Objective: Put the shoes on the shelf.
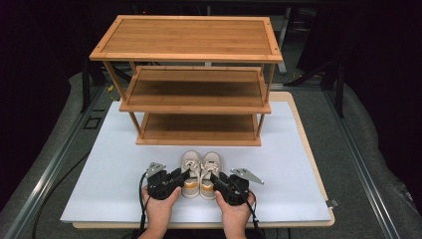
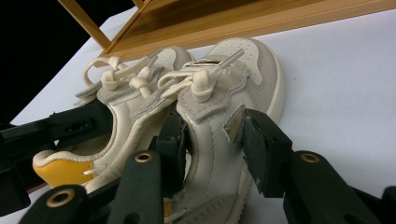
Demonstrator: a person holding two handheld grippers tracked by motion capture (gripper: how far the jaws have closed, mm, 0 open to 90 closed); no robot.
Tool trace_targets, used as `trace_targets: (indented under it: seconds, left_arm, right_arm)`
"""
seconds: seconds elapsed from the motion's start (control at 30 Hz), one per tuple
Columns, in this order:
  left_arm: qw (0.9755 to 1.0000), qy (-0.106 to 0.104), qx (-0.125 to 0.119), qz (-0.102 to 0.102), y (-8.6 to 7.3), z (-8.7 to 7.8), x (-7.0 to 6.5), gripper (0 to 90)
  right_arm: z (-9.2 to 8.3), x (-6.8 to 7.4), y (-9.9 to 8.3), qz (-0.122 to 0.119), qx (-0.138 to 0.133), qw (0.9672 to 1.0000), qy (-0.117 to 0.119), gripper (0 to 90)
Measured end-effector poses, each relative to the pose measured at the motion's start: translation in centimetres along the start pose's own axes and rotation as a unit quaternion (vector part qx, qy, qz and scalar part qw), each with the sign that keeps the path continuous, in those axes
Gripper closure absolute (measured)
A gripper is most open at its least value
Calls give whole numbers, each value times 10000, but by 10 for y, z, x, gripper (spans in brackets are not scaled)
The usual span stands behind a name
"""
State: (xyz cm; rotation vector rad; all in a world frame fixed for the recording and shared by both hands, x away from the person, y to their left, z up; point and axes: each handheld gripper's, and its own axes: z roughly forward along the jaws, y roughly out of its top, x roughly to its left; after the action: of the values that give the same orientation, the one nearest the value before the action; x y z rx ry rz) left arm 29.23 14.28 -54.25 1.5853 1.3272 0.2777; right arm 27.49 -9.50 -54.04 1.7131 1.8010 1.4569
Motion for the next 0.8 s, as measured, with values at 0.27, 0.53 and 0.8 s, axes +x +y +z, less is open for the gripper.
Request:
trace_targets:
  seconds: [0.27,0.53,0.8]
  left_arm:
    - [10000,45,-44,-44,-1,0,-1,597]
    - [9999,18,-79,-99,-1,0,1,598]
    - [9998,44,-117,-141,0,-1,2,600]
  right_arm:
    - [0,2,-1,50,-60,10000,-44,620]
    - [1,2,-2,155,-143,9998,-35,622]
    - [2,3,-3,247,-174,9995,-11,623]
